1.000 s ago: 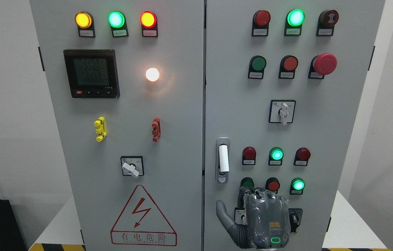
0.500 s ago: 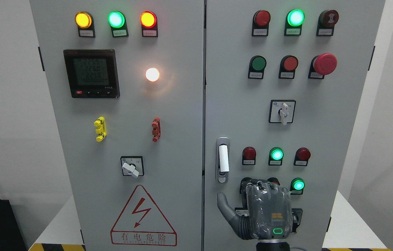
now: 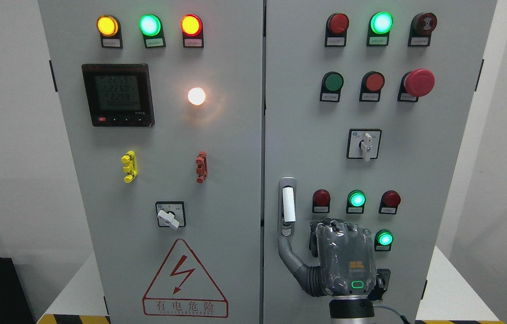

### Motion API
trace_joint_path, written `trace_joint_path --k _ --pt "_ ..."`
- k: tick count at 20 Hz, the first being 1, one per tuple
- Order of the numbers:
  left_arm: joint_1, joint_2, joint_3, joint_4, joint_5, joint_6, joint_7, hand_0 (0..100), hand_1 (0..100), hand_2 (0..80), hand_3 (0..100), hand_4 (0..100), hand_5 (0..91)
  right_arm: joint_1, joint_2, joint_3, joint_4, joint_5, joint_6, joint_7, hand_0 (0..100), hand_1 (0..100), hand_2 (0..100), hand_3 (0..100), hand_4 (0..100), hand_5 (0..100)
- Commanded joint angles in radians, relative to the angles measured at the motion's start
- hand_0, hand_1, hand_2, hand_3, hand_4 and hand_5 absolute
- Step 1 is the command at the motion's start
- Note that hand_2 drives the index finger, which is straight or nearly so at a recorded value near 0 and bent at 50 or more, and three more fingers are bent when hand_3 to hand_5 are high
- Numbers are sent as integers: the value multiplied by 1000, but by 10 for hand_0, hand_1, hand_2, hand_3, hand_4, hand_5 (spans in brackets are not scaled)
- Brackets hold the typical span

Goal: Release door handle

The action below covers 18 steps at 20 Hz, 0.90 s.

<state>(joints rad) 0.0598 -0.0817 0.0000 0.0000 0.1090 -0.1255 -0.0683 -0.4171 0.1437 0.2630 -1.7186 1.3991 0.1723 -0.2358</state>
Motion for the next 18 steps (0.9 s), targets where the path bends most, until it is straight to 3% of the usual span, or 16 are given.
trace_joint_path --k 1,18 --pt "0 0 -12 -15 0 0 -1 120 389 0 0 0 0 -23 1 7 8 0 1 6 216 316 1000 1000 1000 978" --pt "0 0 -12 -15 0 0 -1 120 389 0 0 0 0 -85 1 25 74 4 4 7 225 374 1000 1000 1000 976"
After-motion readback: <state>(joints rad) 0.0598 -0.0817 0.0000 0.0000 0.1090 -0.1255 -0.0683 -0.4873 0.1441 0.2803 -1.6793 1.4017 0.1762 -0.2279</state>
